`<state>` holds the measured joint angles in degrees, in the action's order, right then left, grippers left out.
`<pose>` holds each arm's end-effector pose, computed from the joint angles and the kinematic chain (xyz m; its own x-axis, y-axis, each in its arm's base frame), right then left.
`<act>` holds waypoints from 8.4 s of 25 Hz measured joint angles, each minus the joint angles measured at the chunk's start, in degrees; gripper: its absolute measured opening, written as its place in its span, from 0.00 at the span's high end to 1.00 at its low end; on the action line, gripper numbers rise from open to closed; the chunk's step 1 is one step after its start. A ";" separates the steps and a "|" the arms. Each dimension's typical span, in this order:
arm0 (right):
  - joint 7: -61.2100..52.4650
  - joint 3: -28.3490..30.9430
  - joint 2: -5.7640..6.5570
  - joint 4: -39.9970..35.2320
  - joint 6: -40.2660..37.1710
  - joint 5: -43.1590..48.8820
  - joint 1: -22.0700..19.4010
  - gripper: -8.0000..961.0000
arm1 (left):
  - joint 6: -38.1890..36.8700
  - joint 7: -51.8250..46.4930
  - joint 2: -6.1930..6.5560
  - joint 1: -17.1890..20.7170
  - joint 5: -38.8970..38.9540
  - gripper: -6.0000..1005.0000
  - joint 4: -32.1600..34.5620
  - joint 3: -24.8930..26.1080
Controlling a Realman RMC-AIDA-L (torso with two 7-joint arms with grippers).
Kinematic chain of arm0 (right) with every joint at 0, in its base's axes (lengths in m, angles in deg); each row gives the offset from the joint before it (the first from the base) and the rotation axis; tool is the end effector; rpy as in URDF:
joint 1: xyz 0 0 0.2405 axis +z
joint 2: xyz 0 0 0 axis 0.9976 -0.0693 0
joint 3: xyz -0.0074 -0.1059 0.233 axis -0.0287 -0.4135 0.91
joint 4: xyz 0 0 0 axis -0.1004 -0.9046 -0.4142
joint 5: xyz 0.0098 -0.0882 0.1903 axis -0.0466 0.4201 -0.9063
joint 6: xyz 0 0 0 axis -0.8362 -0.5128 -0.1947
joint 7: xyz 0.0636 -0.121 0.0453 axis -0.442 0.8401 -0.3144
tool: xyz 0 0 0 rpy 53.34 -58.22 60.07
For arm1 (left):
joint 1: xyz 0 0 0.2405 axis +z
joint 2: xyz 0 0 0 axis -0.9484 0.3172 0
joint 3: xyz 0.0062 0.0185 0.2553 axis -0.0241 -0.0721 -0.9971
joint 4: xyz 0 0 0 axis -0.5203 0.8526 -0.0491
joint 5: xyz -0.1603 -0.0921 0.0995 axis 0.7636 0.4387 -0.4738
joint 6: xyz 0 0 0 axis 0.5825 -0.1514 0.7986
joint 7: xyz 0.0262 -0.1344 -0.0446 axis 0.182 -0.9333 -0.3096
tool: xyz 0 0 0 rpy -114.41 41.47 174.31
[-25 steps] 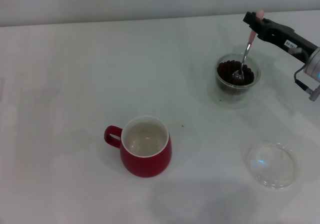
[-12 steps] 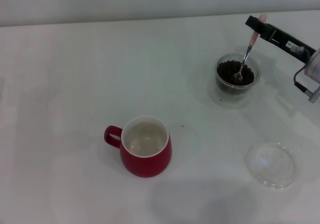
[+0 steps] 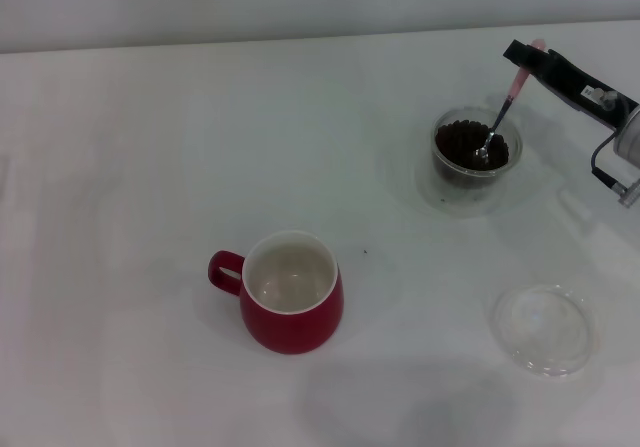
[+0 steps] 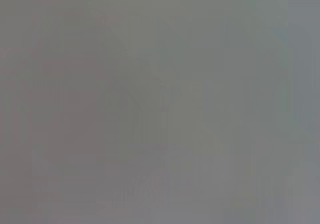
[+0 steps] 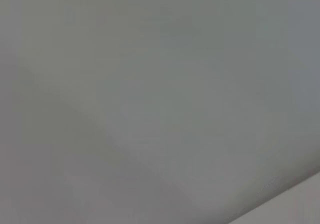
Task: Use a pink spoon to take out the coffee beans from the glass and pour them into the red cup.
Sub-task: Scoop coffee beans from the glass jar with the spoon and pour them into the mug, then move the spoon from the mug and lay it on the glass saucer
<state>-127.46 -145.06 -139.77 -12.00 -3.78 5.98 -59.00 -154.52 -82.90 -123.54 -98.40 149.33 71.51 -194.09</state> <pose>0.3425 0.3684 0.0140 0.0379 -0.4153 -0.9089 -0.9934 -0.1145 0.0109 -0.3465 0.3304 0.0174 0.6760 -0.1190 0.7272 0.7368 0.0967 -0.6692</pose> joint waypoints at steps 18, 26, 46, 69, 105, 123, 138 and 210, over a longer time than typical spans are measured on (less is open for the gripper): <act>-7.34 0.57 -0.01 1.34 -0.90 -5.25 -0.74 0.84 | 0.00 0.00 -0.08 1.10 1.37 0.20 0.00 0.00; -11.84 0.62 0.06 1.40 -1.54 -5.99 -0.96 0.84 | 0.00 0.00 0.00 1.19 1.49 0.20 0.00 0.00; -17.39 -3.44 -0.03 0.63 -2.52 -5.56 0.93 0.84 | 0.00 0.00 -0.18 1.66 1.46 0.20 0.45 0.00; -26.60 -23.61 -0.72 -11.43 -2.51 -6.18 1.33 0.84 | 0.00 0.00 -0.18 1.41 1.41 0.20 0.54 0.00; -23.10 -41.17 -0.91 -16.31 -1.25 -9.07 3.30 0.84 | 0.00 0.01 -0.09 -1.30 1.12 0.20 0.09 -0.11; -1.90 -41.91 -0.84 -15.51 -9.88 -12.05 2.06 0.84 | 0.97 0.00 -0.09 -1.48 1.28 0.20 0.09 -0.09; 16.82 -42.30 -0.80 -16.01 -18.69 -13.97 1.08 0.84 | 1.24 0.00 -0.09 -1.12 1.41 0.20 0.11 -0.06; 0.44 -26.63 13.47 2.68 -24.66 11.72 -0.25 0.83 | 1.41 0.00 0.09 -2.55 5.82 0.20 -0.87 0.00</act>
<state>-127.02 -171.69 -126.30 -9.32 -28.45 17.70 -59.25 -153.11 -82.91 -123.45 -100.95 155.14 70.64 -194.09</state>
